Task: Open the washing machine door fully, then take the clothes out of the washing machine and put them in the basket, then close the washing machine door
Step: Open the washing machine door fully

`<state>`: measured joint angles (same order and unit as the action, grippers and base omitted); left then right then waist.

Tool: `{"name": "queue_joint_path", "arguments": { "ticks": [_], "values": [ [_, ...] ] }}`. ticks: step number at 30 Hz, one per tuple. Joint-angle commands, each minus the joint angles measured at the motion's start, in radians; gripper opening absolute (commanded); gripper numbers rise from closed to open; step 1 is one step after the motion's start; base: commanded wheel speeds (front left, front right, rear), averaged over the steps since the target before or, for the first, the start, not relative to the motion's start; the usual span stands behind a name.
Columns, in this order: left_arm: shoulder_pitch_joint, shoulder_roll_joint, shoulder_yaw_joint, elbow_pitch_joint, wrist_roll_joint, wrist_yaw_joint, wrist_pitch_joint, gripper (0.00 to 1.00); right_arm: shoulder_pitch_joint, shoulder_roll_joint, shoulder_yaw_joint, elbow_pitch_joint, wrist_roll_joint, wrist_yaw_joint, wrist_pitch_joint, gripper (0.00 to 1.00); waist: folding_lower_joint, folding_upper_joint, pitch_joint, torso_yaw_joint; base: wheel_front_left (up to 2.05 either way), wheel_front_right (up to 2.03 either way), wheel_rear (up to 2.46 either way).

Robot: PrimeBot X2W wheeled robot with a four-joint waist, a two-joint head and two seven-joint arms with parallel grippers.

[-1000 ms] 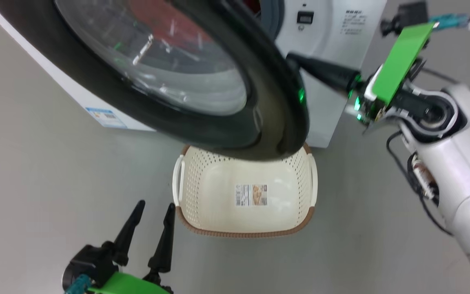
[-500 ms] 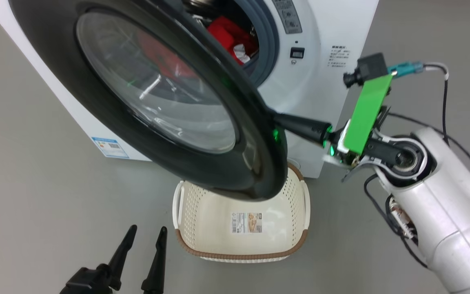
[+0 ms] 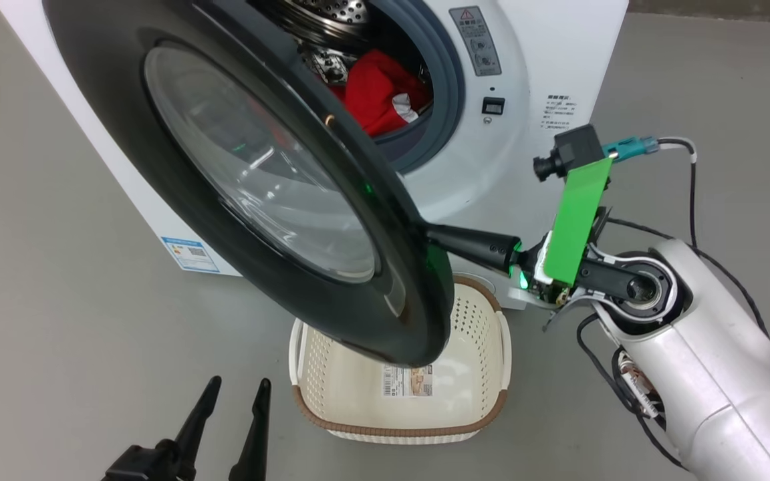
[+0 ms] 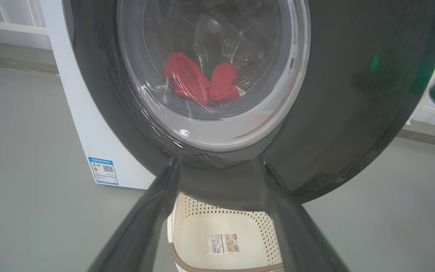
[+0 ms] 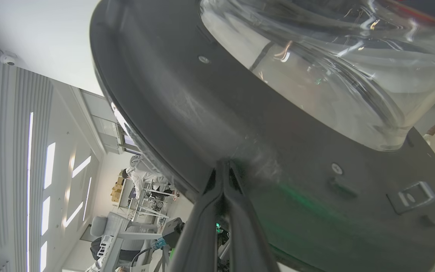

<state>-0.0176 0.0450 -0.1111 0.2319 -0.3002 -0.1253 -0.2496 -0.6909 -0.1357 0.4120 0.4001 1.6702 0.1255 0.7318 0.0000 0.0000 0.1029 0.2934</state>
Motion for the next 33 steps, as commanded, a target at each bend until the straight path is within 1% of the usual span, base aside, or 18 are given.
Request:
{"name": "queue_joint_path", "arguments": {
  "ticks": [1,12,19,26,33],
  "values": [
    [-0.001,0.006,0.033,-0.027,0.006,-0.005,-0.012,1.00,0.016,0.031,0.017,-0.032,-0.007,0.005,0.014,0.00,0.0000,0.0000,-0.005,0.004,0.00,0.00,0.00],
    [0.008,0.005,0.037,-0.035,0.007,-0.005,-0.012,1.00,0.065,0.063,0.069,-0.070,-0.030,0.005,0.053,0.00,0.0000,0.0000,-0.023,0.024,0.00,0.00,0.00],
    [0.020,0.005,0.038,-0.041,0.008,-0.005,-0.012,1.00,0.090,0.078,0.097,-0.105,-0.024,0.005,0.054,0.00,0.0000,0.0000,-0.039,0.037,0.00,0.00,0.00],
    [0.024,0.005,0.046,-0.046,0.011,-0.005,-0.012,1.00,0.100,0.082,0.085,-0.108,-0.033,0.005,0.033,0.00,0.0000,0.0000,-0.043,0.033,0.00,0.00,0.00],
    [0.029,0.005,0.048,-0.043,0.015,-0.005,-0.012,1.00,0.127,0.080,0.046,-0.096,-0.054,0.005,-0.010,0.00,0.0000,0.0000,-0.054,0.003,0.00,0.00,0.00]
  ]
}}
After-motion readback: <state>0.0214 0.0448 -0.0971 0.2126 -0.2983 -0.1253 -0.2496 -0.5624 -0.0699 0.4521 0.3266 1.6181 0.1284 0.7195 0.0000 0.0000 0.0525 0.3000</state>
